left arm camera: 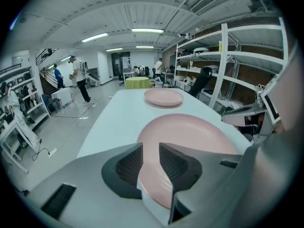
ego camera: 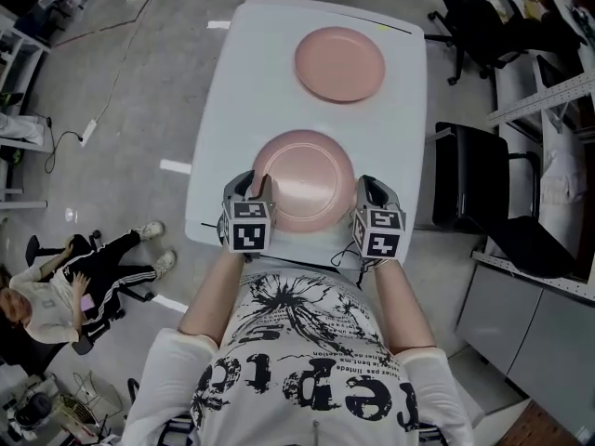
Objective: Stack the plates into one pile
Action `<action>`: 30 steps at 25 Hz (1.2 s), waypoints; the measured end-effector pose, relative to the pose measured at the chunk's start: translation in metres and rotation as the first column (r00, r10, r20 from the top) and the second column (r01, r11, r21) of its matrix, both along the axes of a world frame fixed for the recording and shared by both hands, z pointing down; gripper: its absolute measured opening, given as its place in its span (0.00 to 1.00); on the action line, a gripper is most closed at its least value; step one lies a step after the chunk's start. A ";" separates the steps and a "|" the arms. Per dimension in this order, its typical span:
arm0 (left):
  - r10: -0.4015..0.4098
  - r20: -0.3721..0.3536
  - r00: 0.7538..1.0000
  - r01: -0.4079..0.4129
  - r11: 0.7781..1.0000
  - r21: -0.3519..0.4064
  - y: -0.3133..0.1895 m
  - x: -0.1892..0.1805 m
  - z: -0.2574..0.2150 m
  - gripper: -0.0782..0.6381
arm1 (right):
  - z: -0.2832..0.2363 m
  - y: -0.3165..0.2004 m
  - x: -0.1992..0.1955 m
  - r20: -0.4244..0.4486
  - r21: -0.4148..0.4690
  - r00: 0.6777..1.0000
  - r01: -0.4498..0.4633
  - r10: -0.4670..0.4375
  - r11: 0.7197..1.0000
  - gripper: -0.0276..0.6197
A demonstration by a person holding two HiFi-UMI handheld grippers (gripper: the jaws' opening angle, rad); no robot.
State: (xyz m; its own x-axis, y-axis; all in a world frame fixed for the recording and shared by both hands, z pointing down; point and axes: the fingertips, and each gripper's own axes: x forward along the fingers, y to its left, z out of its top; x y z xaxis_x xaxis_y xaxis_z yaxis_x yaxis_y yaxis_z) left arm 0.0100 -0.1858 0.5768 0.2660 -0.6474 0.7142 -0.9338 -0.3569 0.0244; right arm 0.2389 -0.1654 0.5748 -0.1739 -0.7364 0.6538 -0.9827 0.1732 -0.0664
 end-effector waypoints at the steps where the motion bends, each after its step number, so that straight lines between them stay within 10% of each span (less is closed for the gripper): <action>1: -0.002 -0.017 1.000 0.002 1.000 0.017 -0.002 0.005 -0.010 0.25 | -0.007 -0.001 0.002 0.005 0.017 1.000 0.012 -0.012 1.000 0.05; 3: 0.011 -0.062 0.998 -0.008 0.999 0.041 -0.004 0.018 -0.028 0.11 | -0.021 -0.003 0.007 0.013 0.052 0.999 0.031 -0.032 0.998 0.05; 18: 0.115 -0.233 0.966 -0.073 0.980 0.183 -0.162 0.050 -0.097 0.11 | -0.092 -0.133 0.043 0.037 0.182 0.999 -0.009 0.002 0.983 0.05; 30: 0.077 -0.282 0.956 -0.065 0.997 0.049 -0.291 0.085 -0.044 0.11 | -0.047 -0.261 0.073 0.008 0.065 0.997 -0.074 0.074 0.995 0.15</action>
